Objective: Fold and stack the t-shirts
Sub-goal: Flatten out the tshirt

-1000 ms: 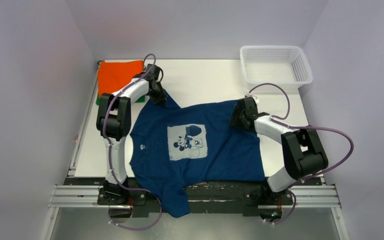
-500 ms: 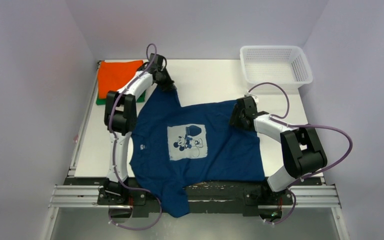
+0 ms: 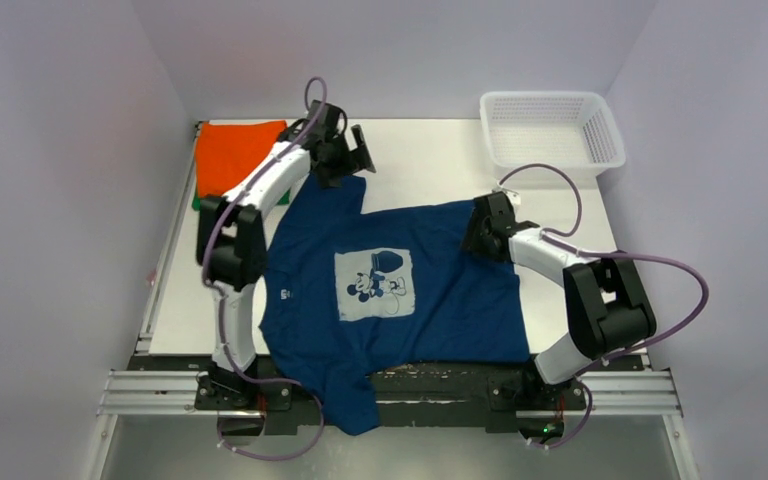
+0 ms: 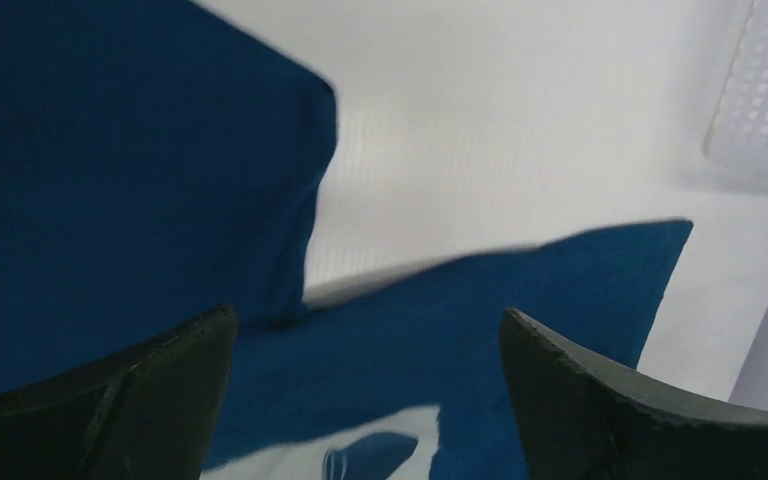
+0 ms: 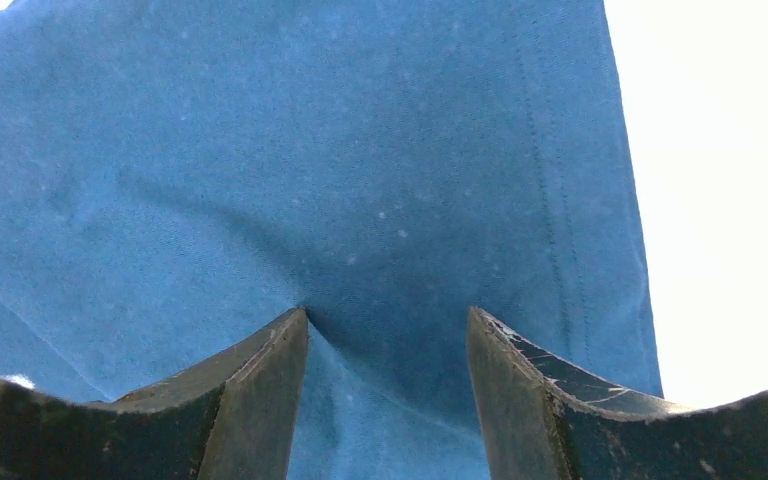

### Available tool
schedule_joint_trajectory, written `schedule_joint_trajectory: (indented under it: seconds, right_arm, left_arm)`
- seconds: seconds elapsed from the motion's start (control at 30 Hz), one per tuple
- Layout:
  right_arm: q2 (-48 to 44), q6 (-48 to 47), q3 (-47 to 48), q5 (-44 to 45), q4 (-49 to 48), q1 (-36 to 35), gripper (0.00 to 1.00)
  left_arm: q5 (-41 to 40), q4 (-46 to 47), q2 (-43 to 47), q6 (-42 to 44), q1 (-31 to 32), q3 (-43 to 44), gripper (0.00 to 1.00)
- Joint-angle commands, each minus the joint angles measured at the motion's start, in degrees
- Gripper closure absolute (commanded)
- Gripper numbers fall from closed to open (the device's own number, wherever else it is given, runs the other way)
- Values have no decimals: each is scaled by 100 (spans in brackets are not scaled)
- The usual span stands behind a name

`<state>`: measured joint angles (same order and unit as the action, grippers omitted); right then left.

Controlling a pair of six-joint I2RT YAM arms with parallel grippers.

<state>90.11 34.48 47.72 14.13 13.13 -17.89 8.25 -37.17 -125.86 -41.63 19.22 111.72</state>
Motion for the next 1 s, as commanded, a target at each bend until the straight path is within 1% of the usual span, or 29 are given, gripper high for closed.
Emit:
schedule_joint_trajectory:
  seconds: [0.0,0.07,0.13,0.2,0.27,0.37,0.47,0.53,0.6,0.83,0.93,0.97]
  right_arm:
    - [-511,-48,226,358,158,5,42]
    - [-676,-67,176,306,204,-10,42]
    - [-806,-58,78,309,214,-54,41]
    - [-934,-51,-106,290,133,-156,40]
    - [-976,3,-269,212,45,-271,40]
    - [-862,69,-437,91,-76,-445,39]
    - [-597,192,-462,74,-125,-470,39]
    - [-374,289,-378,49,-103,-470,39]
    - [-138,313,-235,38,-89,-470,39]
    - [928,151,649,175,81,-394,39]
    - [1402,95,1132,52,69,-264,39]
    - [1551,76,1371,-52,66,-207,40]
  left_arm:
    - [-1276,-134,2198,453,74,-1901,0]
    - [-1401,-61,2933,438,150,-3024,0]
    - [-1363,142,3542,364,212,-4091,0]
    - [-1257,323,4041,177,243,-4959,0]
    - [-1054,603,4194,137,299,-5576,0]
    - [-906,630,3967,134,374,-5800,0]
    - [-898,581,3456,161,396,-5606,0]
    - [-1082,372,3026,139,398,-5254,0]
    - [-1073,200,2570,180,398,-4909,0]
    - [-929,-588,1036,381,344,-3128,0]
    - [-856,-1160,345,523,246,-2094,0]
    - [-703,-1387,137,562,202,-1721,0]
